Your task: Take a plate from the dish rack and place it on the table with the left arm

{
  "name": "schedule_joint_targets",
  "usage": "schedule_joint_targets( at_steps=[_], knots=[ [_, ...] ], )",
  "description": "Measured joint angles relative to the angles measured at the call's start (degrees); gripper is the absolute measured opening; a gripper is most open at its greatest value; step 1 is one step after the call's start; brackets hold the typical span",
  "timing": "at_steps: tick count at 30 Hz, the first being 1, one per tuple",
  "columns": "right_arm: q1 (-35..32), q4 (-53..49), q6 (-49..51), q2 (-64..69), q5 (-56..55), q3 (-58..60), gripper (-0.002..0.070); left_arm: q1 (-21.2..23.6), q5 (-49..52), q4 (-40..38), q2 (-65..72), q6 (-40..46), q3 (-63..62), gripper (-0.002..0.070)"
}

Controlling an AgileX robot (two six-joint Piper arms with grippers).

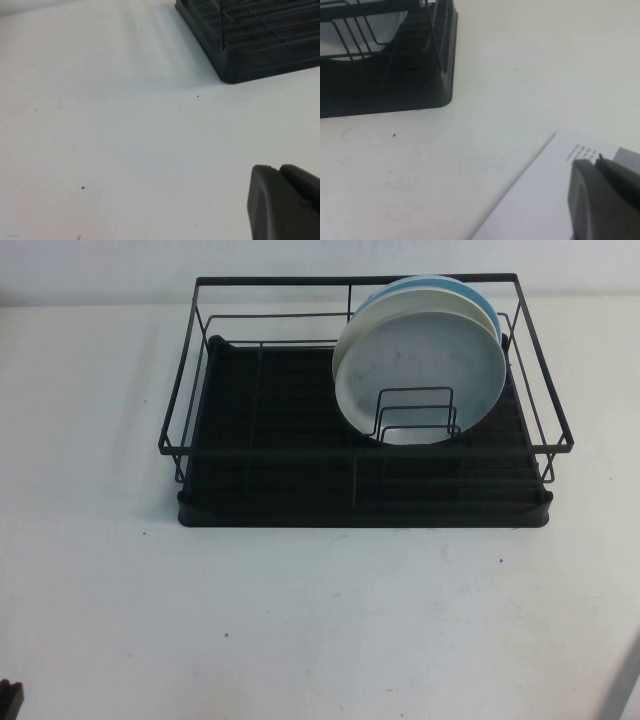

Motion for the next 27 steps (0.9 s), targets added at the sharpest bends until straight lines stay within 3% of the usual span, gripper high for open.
schedule_joint_targets(
  at_steps=[15, 22, 27],
  knots=[
    [0.0, 0.0, 0.0, 0.0, 0.0, 0.0, -0.0018, 0.0, -3.1, -1.1, 0.0, -1.2, 0.0, -0.0003],
    [0.0, 0.0, 0.0, 0.0, 0.0, 0.0, -0.0018, 0.0, -10.7, -17.5, 0.0, -15.8, 0.0, -0.0003],
    [0.0, 0.0, 0.0, 0.0, 0.0, 0.0, -0.0018, 0.0, -18.2, -22.7, 0.0, -20.1, 0.0, -0.0003]
  ],
)
